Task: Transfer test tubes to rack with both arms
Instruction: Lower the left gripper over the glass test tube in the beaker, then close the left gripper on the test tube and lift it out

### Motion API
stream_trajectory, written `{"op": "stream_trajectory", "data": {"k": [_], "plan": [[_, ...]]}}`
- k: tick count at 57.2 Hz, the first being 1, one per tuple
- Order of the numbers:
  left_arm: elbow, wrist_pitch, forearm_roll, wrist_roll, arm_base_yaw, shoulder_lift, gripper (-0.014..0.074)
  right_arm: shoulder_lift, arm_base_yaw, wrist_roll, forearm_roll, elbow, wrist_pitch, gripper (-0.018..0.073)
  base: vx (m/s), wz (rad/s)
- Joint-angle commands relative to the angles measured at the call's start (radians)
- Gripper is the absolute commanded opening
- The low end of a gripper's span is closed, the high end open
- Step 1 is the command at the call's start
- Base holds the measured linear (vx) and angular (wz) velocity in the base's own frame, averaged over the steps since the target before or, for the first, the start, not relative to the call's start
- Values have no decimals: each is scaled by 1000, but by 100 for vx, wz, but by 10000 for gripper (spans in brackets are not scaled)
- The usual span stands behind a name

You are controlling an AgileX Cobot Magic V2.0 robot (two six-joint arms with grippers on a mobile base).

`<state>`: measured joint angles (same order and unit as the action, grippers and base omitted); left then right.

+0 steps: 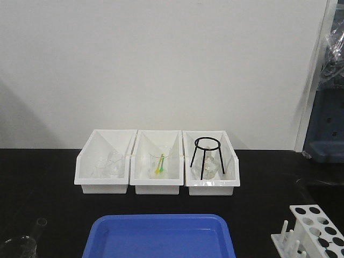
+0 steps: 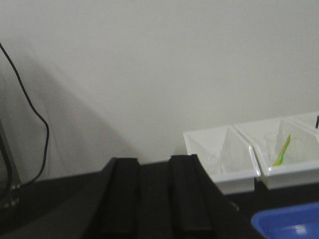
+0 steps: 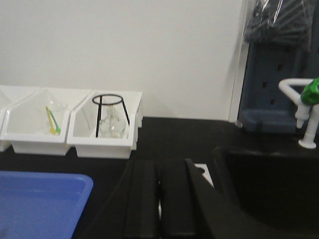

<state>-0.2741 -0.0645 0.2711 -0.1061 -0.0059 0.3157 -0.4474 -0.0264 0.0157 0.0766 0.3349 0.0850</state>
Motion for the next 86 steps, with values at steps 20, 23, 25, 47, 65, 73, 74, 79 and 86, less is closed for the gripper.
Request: {"op": "stream_trajectory", "data": {"k": [20,23,25,47,65,73,74,79,86], "plan": [[-32,-159,33,-58,-3,300,589,-196,6,-1,-3,35,-184,472,0,0],[-32,-189,75,-60,-3,347,589,-198,6,-1,-3,35,-191,471,0,0],[-32,-224,104,-61,-3,383,589,-198,6,-1,0,35,-191,471,0,0],[-34,-535,246,-77,-61,763,589,-198,6,-6,1,35,-193,471,0,0],[-180,-542,208,-23,-61,943,589,-198,6,-7,1,35,-194,471,0,0],[-241,-543,208,-25,-61,1023,589,-198,6,-7,1,35,-194,471,0,0],[-246,-543,208,-25,-61,1030,589,-198,6,-7,1,35,-194,471,0,0],[-265,-543,208,-25,-61,1072,589,-198,6,-8,1,35,-194,471,0,0],[-271,-551,208,-15,-61,1122,589,-198,6,-8,4,35,-194,471,0,0]]}}
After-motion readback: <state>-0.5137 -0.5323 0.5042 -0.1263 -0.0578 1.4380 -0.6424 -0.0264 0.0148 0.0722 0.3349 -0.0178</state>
